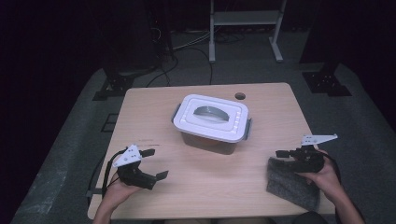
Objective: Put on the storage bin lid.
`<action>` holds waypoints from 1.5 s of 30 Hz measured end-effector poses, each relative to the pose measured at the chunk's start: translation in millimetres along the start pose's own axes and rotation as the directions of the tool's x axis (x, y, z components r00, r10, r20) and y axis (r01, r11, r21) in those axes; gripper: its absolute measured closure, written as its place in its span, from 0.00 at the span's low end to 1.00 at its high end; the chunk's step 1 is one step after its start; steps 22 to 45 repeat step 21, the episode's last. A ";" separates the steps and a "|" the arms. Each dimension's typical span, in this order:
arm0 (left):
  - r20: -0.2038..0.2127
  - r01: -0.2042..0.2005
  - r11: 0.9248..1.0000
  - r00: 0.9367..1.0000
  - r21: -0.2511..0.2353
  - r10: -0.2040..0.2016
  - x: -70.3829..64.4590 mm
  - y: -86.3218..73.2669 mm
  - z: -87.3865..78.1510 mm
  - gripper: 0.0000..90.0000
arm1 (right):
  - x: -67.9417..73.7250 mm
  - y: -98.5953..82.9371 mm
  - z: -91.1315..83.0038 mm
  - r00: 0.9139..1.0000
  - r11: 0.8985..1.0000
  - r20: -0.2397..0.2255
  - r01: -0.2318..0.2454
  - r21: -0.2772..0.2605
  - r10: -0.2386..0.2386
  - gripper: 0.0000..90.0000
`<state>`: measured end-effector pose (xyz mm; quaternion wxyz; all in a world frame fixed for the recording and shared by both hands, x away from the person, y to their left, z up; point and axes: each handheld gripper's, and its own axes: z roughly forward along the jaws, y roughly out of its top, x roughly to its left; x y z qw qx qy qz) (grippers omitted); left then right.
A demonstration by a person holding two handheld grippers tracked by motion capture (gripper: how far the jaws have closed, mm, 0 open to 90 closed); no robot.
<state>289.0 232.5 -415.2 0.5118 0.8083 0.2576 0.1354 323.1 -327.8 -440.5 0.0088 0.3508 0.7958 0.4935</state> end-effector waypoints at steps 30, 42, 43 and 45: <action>0.002 -0.001 1.000 1.000 0.006 0.001 0.0 -0.2 1.0 0.03 | 4.4 -21.6 -2.7 1.000 1.000 -0.003 -0.023 -0.013 0.023 0.45; 0.002 -0.001 1.000 1.000 0.006 0.001 0.0 -0.2 1.0 0.03 | 4.4 -21.6 -2.7 1.000 1.000 -0.003 -0.023 -0.013 0.023 0.45; 0.002 -0.001 1.000 1.000 0.006 0.001 0.0 -0.2 1.0 0.03 | 4.4 -21.6 -2.7 1.000 1.000 -0.003 -0.023 -0.013 0.023 0.45; 0.002 -0.001 1.000 1.000 0.006 0.001 0.0 -0.2 1.0 0.03 | 4.4 -21.6 -2.7 1.000 1.000 -0.003 -0.023 -0.013 0.023 0.45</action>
